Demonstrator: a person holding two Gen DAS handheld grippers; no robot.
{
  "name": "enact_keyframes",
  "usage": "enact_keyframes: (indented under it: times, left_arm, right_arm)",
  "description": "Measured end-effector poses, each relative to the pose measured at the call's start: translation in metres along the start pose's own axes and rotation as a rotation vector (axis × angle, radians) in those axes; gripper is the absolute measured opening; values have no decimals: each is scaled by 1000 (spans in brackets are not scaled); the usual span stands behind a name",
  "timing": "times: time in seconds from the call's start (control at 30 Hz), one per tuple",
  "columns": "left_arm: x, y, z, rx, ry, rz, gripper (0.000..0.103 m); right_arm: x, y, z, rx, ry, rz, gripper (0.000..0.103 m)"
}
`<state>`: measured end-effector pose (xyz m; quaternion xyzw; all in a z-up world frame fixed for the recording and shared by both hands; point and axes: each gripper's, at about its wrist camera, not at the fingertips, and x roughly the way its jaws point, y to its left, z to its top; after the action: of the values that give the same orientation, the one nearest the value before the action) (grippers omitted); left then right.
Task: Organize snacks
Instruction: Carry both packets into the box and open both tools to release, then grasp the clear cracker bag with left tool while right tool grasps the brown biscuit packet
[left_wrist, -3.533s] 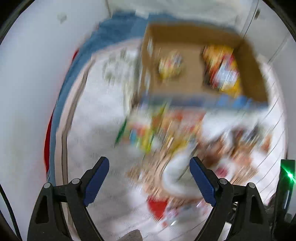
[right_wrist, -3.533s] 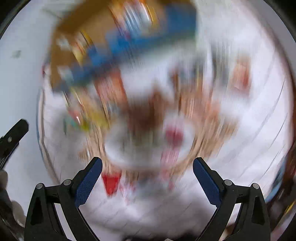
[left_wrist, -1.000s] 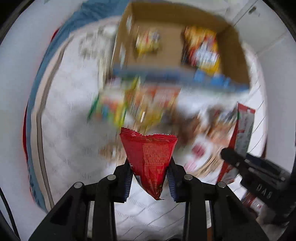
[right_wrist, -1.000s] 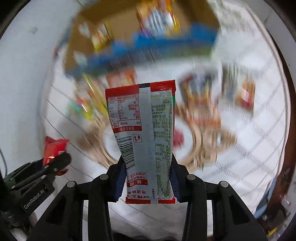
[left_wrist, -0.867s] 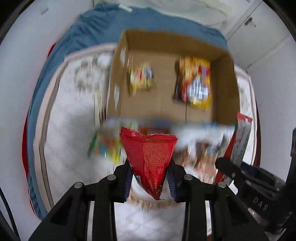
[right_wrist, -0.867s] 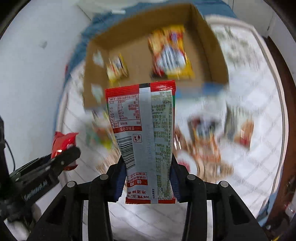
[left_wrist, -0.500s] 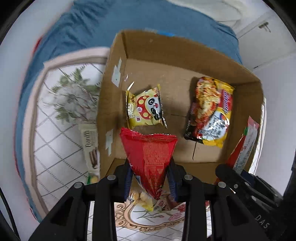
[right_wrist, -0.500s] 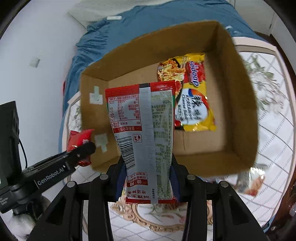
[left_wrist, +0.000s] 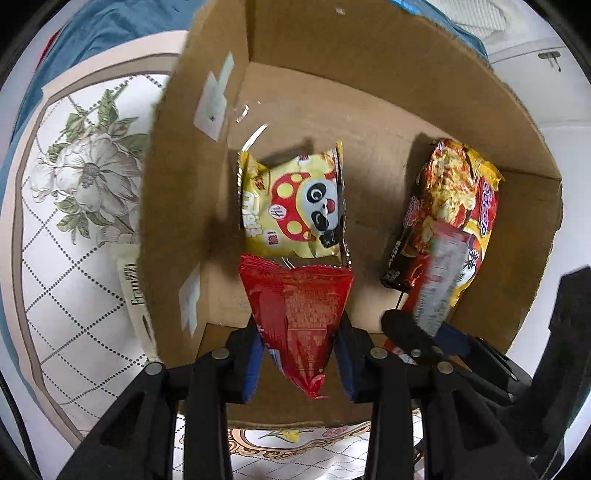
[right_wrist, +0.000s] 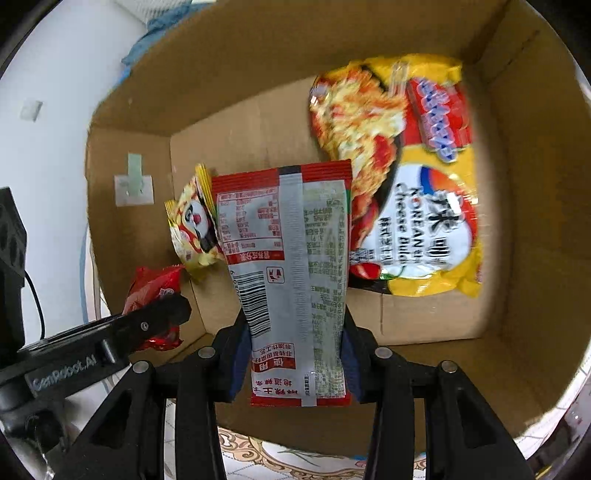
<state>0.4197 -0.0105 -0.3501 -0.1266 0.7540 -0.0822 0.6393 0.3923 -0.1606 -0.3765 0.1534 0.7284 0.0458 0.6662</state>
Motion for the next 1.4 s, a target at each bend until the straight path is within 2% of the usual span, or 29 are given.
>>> enact_keyframes:
  times: [0.07, 0.1, 0.13, 0.17, 0.2, 0.27, 0.43, 0.57, 0.83, 0.93, 1.17, 1.4]
  left_arm:
    - [5, 4, -1, -16, 4, 5, 38]
    - [4, 6, -1, -20, -11, 9, 48]
    - [4, 8, -2, -23, -26, 15, 66]
    - [3, 10, -3, -24, -35, 17, 76]
    - [2, 10, -5, -22, -43, 3, 78]
    - [2, 8, -8, -12, -52, 21, 78]
    - [-3, -7, -15, 26, -97, 71, 82]
    - [-17, -20, -27, 55, -148, 90, 82]
    - [-57, -33, -79, 110, -340, 177, 82]
    - [-69, -34, -101, 110, -402, 185, 82]
    - [-92, -37, -153, 117, -540, 224, 82]
    - [-123, -51, -192, 181, -660, 276, 82]
  right_arm:
    - [11, -2, 2, 4, 39, -30, 64]
    - [18, -6, 3, 5, 41, -57, 75]
    - [20, -9, 3, 5, 31, -73, 85]
    - [20, -12, 3, 8, 20, -85, 89]
    - [19, -16, 3, 13, 16, -89, 94]
    - [17, -22, 1, 12, 12, -89, 94]
    - [4, -25, -4, -43, -35, -164, 94]
    - [-26, -31, -20, -83, -96, -205, 95]
    - [-82, -36, -55, -141, -282, -236, 98]
    - [-98, -36, -70, -151, -344, -250, 99]
    - [-131, -35, -109, -162, -445, -250, 100]
    - [-170, -28, -146, -175, -548, -243, 100]
